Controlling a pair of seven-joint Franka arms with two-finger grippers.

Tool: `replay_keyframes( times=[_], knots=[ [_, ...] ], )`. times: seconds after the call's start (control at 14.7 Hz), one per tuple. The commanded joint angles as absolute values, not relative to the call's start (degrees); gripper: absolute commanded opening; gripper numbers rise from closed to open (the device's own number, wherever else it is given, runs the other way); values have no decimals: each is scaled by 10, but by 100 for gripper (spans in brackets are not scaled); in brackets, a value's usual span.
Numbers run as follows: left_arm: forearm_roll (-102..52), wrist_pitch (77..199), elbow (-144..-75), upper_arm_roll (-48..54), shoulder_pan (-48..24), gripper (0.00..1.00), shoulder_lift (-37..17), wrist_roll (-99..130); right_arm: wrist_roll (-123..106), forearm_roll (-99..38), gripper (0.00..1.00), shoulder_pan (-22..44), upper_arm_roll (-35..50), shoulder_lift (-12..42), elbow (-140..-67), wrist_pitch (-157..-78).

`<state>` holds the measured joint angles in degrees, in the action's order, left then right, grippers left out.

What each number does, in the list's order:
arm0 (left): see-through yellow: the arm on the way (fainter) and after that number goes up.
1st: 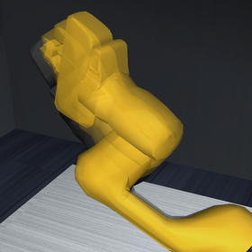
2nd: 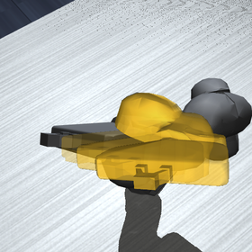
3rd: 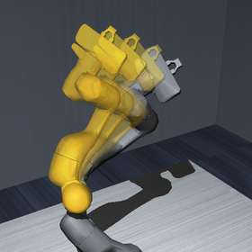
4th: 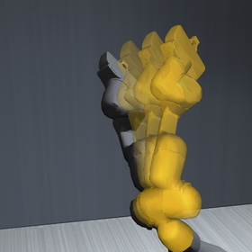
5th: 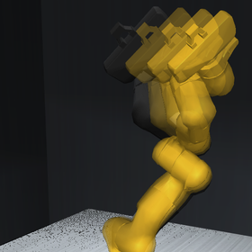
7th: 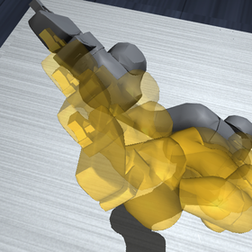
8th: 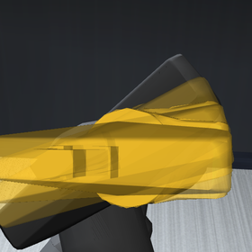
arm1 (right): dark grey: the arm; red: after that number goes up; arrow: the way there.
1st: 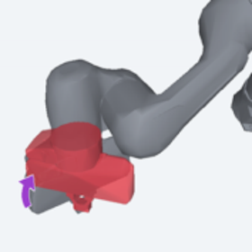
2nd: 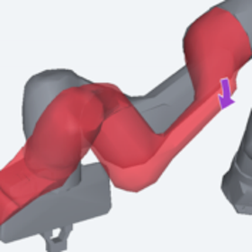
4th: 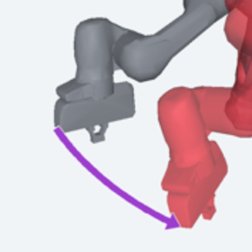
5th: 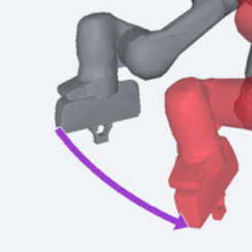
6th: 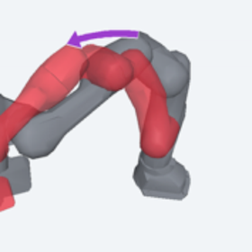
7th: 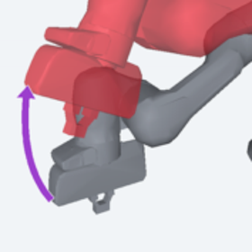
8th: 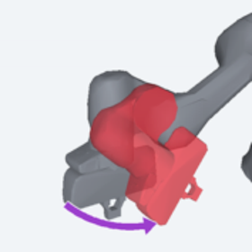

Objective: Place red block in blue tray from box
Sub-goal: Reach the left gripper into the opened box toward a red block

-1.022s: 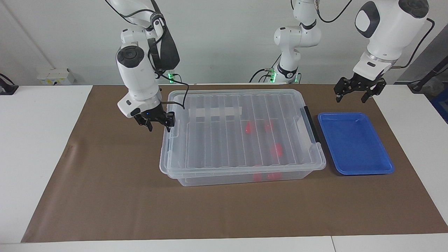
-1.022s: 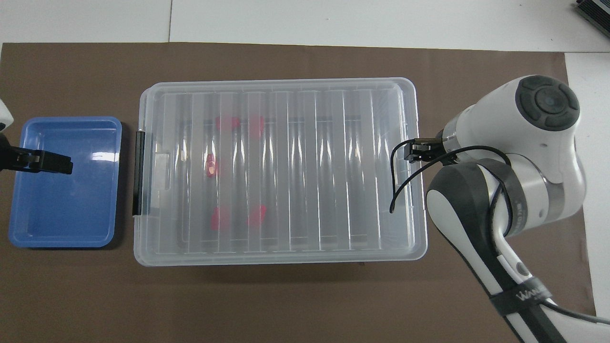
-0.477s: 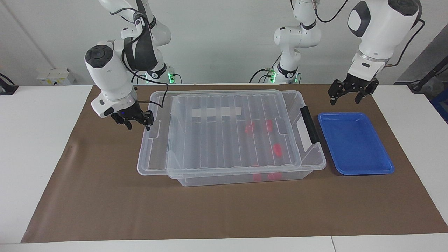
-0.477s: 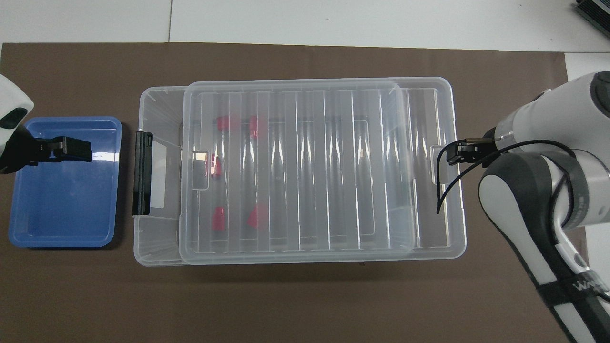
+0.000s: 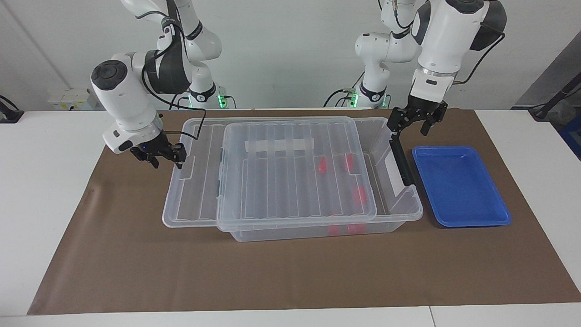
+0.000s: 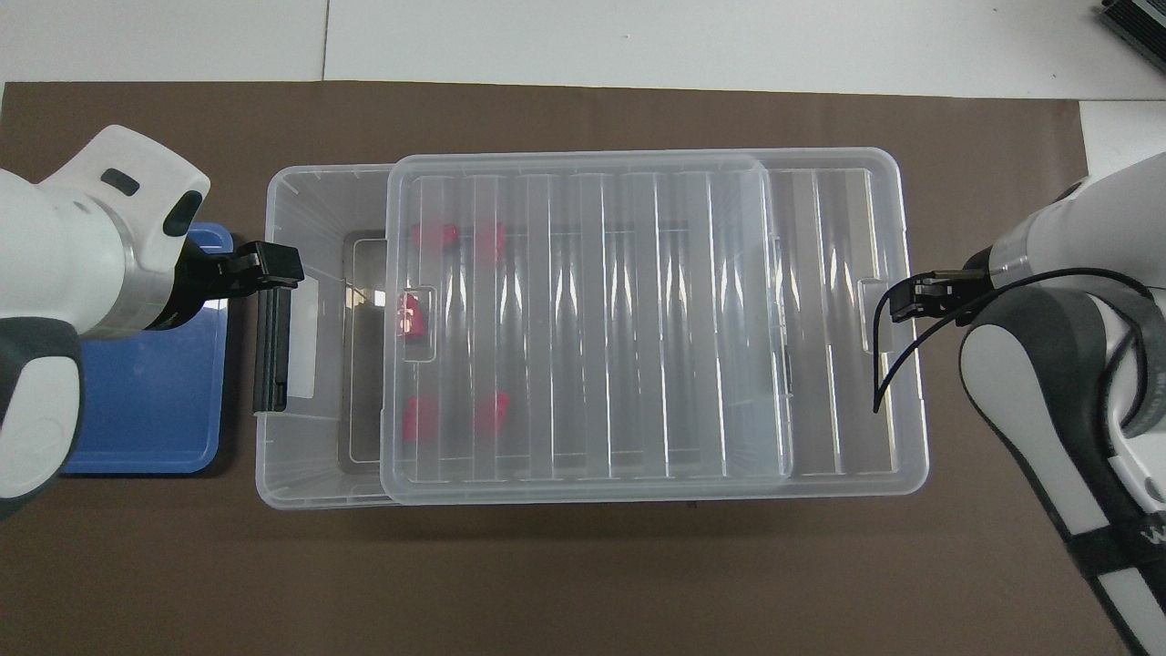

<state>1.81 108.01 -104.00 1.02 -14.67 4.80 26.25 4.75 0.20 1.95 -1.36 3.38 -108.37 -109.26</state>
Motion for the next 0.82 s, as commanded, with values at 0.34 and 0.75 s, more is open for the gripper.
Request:
replay_keyframes(
  times=[0.34,0.75],
  knots=[
    [26,1193,-1107,1,-191,100,6,321,-24,4,75,-41,-10,13,-1109,-1089],
    [47,1257,-1123,1,-202,100,-36,366,-38,4,77,-55,-10,13,-1109,-1091]
  ],
)
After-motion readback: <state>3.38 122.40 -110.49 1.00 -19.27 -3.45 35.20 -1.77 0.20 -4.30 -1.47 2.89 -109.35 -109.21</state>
